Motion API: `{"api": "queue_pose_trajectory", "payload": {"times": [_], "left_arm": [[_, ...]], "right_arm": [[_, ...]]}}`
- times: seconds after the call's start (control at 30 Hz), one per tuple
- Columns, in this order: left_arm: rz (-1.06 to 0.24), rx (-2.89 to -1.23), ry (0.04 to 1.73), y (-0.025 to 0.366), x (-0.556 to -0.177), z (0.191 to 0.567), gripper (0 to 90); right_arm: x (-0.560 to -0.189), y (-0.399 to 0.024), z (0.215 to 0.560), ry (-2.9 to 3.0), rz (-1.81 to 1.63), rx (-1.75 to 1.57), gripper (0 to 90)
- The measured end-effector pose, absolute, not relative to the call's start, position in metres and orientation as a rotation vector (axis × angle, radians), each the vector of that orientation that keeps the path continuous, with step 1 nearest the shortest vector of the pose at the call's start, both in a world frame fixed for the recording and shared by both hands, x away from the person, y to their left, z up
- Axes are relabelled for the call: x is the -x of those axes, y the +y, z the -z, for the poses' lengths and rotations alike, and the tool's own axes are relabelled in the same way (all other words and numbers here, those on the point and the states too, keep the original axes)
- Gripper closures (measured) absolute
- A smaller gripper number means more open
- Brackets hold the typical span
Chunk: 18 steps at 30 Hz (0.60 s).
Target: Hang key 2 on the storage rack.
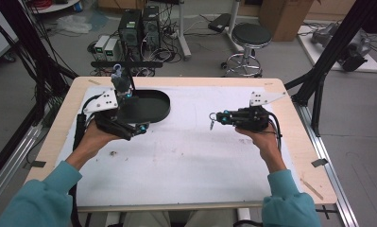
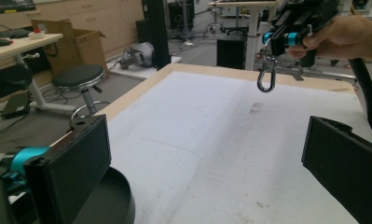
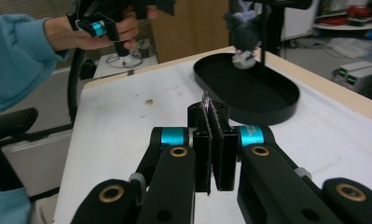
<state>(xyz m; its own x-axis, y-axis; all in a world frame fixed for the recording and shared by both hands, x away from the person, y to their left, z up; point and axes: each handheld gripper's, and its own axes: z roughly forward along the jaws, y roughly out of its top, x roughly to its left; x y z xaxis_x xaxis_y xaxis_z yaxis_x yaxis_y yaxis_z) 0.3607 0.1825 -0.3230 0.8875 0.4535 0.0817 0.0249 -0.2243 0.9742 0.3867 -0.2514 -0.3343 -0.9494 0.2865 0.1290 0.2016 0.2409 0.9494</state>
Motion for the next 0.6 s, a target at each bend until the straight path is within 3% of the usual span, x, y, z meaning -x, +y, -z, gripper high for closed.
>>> {"api": "queue_pose_trajectory", "payload": {"times": [0.6], "left_arm": [[-0.33,-1.791,0.295,0.15,-0.366,0.32,1.7]], "right_arm": [[-0.394,-0.192,0.318,2.508,-1.837,-0.287,88.8]]}}
